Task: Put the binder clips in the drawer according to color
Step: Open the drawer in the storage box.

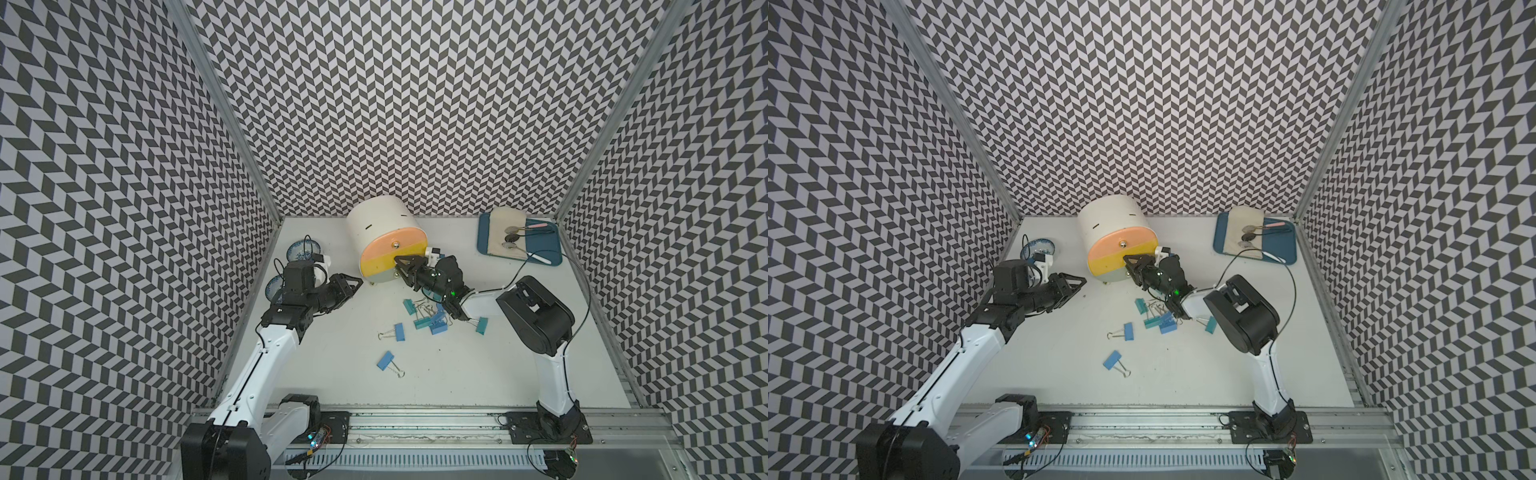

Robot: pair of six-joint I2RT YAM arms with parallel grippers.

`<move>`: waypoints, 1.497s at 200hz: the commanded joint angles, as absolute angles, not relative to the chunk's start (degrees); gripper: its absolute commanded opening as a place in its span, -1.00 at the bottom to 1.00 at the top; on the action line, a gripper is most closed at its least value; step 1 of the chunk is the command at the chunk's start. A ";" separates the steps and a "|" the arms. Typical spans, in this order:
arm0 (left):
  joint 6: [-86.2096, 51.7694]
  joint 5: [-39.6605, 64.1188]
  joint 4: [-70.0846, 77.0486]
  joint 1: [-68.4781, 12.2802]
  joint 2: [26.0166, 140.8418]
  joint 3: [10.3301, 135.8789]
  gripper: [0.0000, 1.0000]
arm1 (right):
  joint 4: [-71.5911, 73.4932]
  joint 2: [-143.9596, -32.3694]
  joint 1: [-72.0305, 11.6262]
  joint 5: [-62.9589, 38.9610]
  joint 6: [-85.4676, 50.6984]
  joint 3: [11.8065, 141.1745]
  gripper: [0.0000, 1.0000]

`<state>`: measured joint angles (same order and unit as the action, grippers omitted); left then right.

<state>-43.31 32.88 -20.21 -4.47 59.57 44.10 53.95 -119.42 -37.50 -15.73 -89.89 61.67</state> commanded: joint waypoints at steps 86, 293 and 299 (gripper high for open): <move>-42.19 33.65 -19.78 -4.31 59.77 44.17 -0.21 | 58.71 -121.34 -37.88 -14.05 -90.79 62.92 -0.35; -43.59 34.01 -19.69 -4.28 57.70 44.91 -0.21 | 62.57 -113.61 -39.46 -14.15 -91.49 52.12 -0.57; -43.59 33.93 -19.75 -4.31 57.58 44.96 -0.21 | 62.79 -113.33 -39.55 -14.15 -91.57 51.68 -0.57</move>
<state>-43.57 32.91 -20.23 -4.47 59.18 44.10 60.03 -115.87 -38.48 -14.28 -90.70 53.82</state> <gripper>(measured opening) 0.395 0.247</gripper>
